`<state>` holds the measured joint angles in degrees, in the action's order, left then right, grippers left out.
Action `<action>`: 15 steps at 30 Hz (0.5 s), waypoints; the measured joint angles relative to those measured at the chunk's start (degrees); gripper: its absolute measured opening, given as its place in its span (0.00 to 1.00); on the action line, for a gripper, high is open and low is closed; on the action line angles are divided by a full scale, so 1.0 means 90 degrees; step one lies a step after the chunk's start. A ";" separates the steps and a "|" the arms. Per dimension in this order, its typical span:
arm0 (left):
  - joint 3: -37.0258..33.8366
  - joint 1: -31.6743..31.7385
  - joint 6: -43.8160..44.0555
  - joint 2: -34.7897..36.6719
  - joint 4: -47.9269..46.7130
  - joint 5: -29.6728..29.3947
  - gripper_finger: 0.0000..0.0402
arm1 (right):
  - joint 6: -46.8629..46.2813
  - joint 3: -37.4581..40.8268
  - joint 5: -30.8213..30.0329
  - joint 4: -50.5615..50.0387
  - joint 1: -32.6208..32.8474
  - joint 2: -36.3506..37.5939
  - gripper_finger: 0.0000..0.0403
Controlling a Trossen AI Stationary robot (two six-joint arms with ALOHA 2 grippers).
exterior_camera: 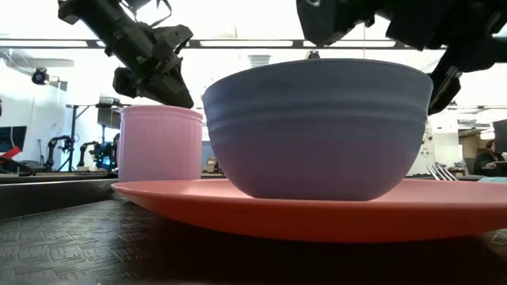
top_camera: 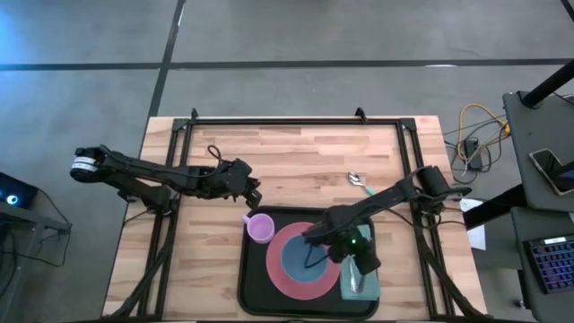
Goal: Set up tray
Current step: Put the silver knife to the right of the silver fork on the blue table napkin on the black tray
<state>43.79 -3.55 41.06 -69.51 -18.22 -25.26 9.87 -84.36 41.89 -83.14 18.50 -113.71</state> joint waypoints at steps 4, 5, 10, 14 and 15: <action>-0.0002 -0.0005 0.0000 -0.0001 -0.0017 0.0001 0.13 | 0.0048 0.0001 -0.0092 0.0249 -0.0002 -0.0139 0.02; -0.0002 -0.0005 0.0000 0.0002 -0.0034 0.0001 0.13 | 0.0053 0.0001 -0.0170 0.0290 -0.0002 -0.0161 0.02; -0.0005 -0.0003 0.0000 -0.0001 -0.0077 0.0001 0.13 | 0.0192 0.0018 -0.0646 0.0409 0.0000 -0.0155 0.03; -0.0007 -0.0003 0.0000 -0.0001 -0.0097 0.0001 0.13 | 0.0072 0.0018 -0.0872 0.0472 -0.0002 -0.0129 0.06; -0.0008 -0.0003 0.0000 -0.0001 -0.0096 0.0001 0.13 | 0.0056 0.0023 -0.0922 0.0486 -0.0009 -0.0130 0.08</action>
<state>43.71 -3.57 41.06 -69.52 -19.09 -25.26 10.38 -84.16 33.59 -78.76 18.42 -114.88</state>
